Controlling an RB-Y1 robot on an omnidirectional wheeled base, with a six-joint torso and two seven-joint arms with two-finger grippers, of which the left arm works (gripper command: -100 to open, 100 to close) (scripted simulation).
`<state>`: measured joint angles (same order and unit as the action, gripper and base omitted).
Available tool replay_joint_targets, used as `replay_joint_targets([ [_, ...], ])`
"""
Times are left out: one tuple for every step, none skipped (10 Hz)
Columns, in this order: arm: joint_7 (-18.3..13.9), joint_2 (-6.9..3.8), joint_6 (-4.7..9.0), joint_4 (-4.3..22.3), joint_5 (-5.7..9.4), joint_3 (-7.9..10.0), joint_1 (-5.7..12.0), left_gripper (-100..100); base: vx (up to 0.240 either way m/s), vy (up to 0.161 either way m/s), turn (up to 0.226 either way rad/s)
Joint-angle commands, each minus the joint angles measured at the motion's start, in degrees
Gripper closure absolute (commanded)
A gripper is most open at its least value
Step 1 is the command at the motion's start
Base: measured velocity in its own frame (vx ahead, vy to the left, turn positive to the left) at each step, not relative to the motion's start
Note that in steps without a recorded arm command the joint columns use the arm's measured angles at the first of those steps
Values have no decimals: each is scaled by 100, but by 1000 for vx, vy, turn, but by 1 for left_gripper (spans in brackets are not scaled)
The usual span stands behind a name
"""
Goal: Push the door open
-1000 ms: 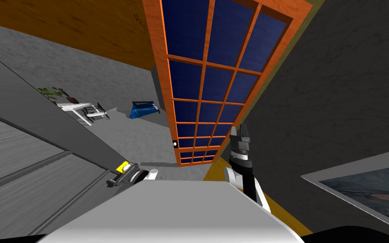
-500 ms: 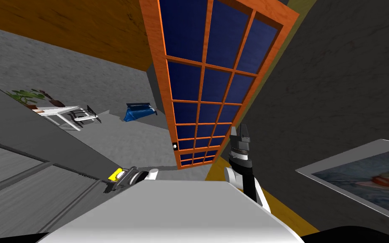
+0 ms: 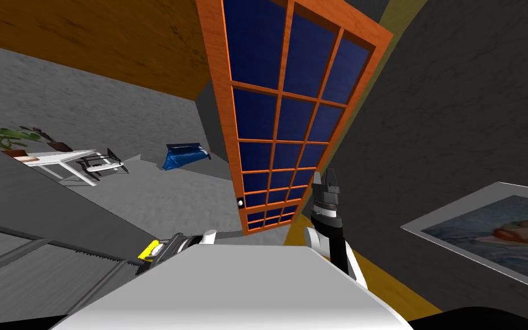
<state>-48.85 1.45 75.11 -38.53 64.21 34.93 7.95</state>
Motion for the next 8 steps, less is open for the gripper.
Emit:
replay_joint_targets([
  [26,-185,129,21,165,173,8,100,0,123,-144],
  [26,-185,129,61,165,173,8,100,4,155,-103],
  [26,-185,129,106,165,173,8,100,14,94,14],
  [26,-185,129,21,165,173,8,100,12,37,28],
  [50,-283,250,41,319,334,16,100,15,88,-158],
  [50,-283,250,36,319,334,16,100,-7,123,-54],
  [50,-283,250,41,319,334,16,100,-3,89,21],
  [70,-324,352,57,450,470,22,100,-1,125,-101],
])
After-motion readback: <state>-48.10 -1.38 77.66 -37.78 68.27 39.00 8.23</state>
